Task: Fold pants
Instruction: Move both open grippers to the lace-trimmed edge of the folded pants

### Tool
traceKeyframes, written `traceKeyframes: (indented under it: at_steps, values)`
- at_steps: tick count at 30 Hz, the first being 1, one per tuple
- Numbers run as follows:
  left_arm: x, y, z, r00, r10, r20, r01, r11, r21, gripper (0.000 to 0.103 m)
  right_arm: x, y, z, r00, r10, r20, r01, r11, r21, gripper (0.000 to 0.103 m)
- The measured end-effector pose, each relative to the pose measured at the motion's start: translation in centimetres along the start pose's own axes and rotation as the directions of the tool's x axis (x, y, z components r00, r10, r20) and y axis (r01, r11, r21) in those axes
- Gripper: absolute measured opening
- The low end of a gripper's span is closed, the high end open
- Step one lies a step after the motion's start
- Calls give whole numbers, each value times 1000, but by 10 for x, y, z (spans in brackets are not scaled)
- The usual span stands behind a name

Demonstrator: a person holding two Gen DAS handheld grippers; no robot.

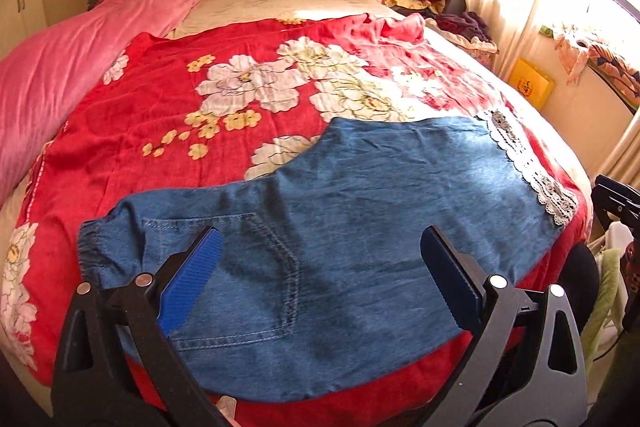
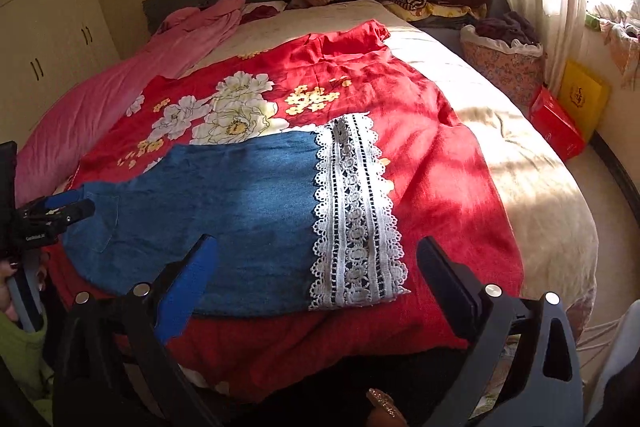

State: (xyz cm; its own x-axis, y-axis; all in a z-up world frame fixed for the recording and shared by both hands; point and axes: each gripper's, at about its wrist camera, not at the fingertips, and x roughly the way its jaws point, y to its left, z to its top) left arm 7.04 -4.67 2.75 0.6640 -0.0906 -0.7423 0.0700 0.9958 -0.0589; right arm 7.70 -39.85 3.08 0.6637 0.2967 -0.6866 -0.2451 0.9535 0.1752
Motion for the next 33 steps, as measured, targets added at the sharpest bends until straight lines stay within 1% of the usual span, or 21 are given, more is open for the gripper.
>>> traceKeyframes:
  at_steps: [6,12,18,24,30,32,33]
  values:
    - [6,-36,17,1000,-28,0,27,996,89,93,-5,-11,-5,1000,-5,12,5,1000,29,98]
    - [19,-72,39,998,-65,-3,64,982,178,93,-1,-19,-13,1000,3,-4,-3,999,55,98]
    - [42,-100,58,993,-108,-38,114,967,227,93,14,-26,-19,999,15,-30,-12,997,82,98]
    - [73,-122,76,988,-134,-76,150,950,274,93,29,-27,-20,998,40,-50,-35,995,98,98]
    - [112,-142,93,982,-143,-121,176,921,347,93,38,-29,-23,999,41,-35,-35,990,139,98]
    - [125,-148,100,978,-157,-136,196,911,363,93,40,-29,-23,998,44,-33,-39,989,140,94]
    - [131,-150,103,977,-163,-141,204,908,366,93,42,-29,-24,998,46,-36,-40,989,142,87]
